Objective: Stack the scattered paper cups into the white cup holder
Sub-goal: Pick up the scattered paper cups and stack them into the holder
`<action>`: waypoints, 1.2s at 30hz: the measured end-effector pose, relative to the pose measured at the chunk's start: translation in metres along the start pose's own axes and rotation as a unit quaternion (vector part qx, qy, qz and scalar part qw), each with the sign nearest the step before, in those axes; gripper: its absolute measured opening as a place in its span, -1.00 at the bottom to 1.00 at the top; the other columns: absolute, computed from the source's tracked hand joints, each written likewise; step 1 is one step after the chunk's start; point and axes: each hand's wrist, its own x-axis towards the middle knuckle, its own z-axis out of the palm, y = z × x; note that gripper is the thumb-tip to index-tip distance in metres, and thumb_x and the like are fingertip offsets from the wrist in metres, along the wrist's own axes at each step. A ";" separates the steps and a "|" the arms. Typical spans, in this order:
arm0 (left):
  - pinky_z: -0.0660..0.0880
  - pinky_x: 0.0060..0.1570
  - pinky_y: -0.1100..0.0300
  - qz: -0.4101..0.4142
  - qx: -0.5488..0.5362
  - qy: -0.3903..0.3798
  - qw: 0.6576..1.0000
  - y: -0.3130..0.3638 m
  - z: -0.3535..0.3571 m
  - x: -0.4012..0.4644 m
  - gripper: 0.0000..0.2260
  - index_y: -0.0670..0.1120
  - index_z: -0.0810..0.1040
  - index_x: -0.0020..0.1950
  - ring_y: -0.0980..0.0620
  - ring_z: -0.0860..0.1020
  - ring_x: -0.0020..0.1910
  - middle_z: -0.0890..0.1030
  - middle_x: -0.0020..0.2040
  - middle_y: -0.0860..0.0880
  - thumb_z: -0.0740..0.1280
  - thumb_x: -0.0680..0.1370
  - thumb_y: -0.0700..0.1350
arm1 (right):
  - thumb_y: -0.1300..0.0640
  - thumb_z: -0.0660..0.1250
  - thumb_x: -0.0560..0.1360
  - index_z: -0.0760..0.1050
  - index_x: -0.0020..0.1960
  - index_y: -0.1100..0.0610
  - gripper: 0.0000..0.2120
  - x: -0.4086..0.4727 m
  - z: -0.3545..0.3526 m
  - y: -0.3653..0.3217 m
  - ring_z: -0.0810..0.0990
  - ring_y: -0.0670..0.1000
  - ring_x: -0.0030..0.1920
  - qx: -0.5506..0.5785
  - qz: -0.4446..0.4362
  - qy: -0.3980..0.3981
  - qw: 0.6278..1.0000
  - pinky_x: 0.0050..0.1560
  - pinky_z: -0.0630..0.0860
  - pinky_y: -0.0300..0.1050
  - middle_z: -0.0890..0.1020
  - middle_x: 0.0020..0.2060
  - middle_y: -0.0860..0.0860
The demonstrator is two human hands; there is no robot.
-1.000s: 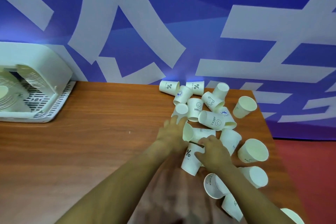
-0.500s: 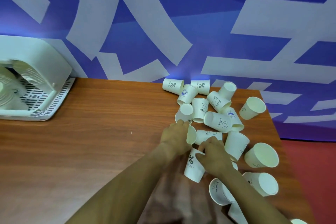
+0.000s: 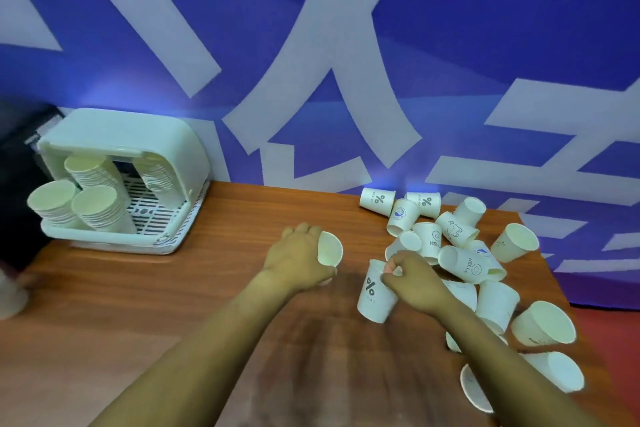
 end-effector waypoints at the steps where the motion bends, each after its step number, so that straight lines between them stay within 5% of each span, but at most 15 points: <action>1: 0.42 0.10 0.09 0.005 -0.001 0.009 1.000 -0.015 -0.014 -0.006 -0.37 -0.01 0.32 0.41 -0.06 0.36 0.26 0.41 0.29 0.00 0.42 0.40 0.12 | 0.17 0.30 0.47 0.43 -0.27 0.11 -0.85 0.000 0.004 -0.018 0.50 0.00 -0.10 0.006 0.000 0.010 1.000 -0.20 0.37 -0.20 0.52 -0.13 0.04; 6: 0.39 0.19 0.11 0.022 -0.029 0.058 0.998 -0.100 -0.077 -0.035 -0.31 0.04 0.30 0.45 -0.04 0.36 0.30 0.39 0.34 0.05 0.42 0.37 0.17 | 0.14 0.19 0.54 0.31 -0.29 0.15 -0.76 0.005 0.041 -0.113 0.39 0.03 -0.16 0.023 -0.001 0.060 0.998 -0.28 0.26 -0.20 0.46 -0.18 0.08; 11: 0.42 0.21 0.09 0.010 -0.055 0.081 0.995 -0.184 -0.119 -0.062 -0.34 0.05 0.35 0.41 -0.03 0.41 0.29 0.43 0.32 0.03 0.44 0.35 0.16 | 0.08 0.14 0.56 0.26 -0.31 0.05 -0.73 0.010 0.090 -0.195 0.37 0.15 0.21 0.031 0.003 0.045 0.999 0.04 0.23 -0.14 0.33 -0.05 0.02; 15: 0.43 0.18 0.09 -0.011 -0.069 0.082 0.994 -0.231 -0.139 -0.076 -0.33 0.05 0.37 0.39 -0.04 0.44 0.26 0.44 0.30 0.01 0.45 0.32 0.16 | 0.08 0.17 0.56 0.22 -0.35 0.10 -0.67 0.007 0.114 -0.240 0.35 0.03 -0.11 0.016 -0.003 0.043 0.999 -0.25 0.23 -0.19 0.36 -0.33 -0.05; 19: 0.37 0.18 0.13 -0.021 -0.068 0.105 0.992 -0.253 -0.149 -0.078 -0.37 0.01 0.36 0.40 -0.05 0.41 0.30 0.41 0.35 0.00 0.45 0.38 0.10 | 0.04 0.23 0.53 0.20 -0.35 0.10 -0.65 0.014 0.125 -0.261 0.30 -0.04 -0.35 0.045 -0.005 0.050 0.998 -0.38 0.20 -0.19 0.36 -0.38 -0.04; 26: 0.36 0.28 0.08 -0.085 -0.046 0.117 0.988 -0.285 -0.161 -0.074 -0.31 0.00 0.29 0.46 -0.05 0.36 0.34 0.39 0.38 0.00 0.43 0.40 0.15 | -0.03 0.39 0.37 0.35 -0.03 0.01 -0.71 0.052 0.144 -0.280 0.42 0.08 0.08 0.051 -0.070 0.028 0.996 -0.03 0.36 -0.10 0.46 0.01 -0.02; 36: 0.40 0.19 -0.02 -0.132 -0.021 0.151 0.980 -0.364 -0.214 -0.066 -0.31 0.00 0.31 0.47 -0.12 0.32 0.35 0.38 0.41 0.00 0.43 0.40 0.16 | 0.02 0.49 0.35 0.34 0.34 0.00 -0.39 0.068 0.170 -0.347 0.41 0.01 0.24 0.041 -0.144 0.019 0.989 0.13 0.32 -0.22 0.43 0.25 0.00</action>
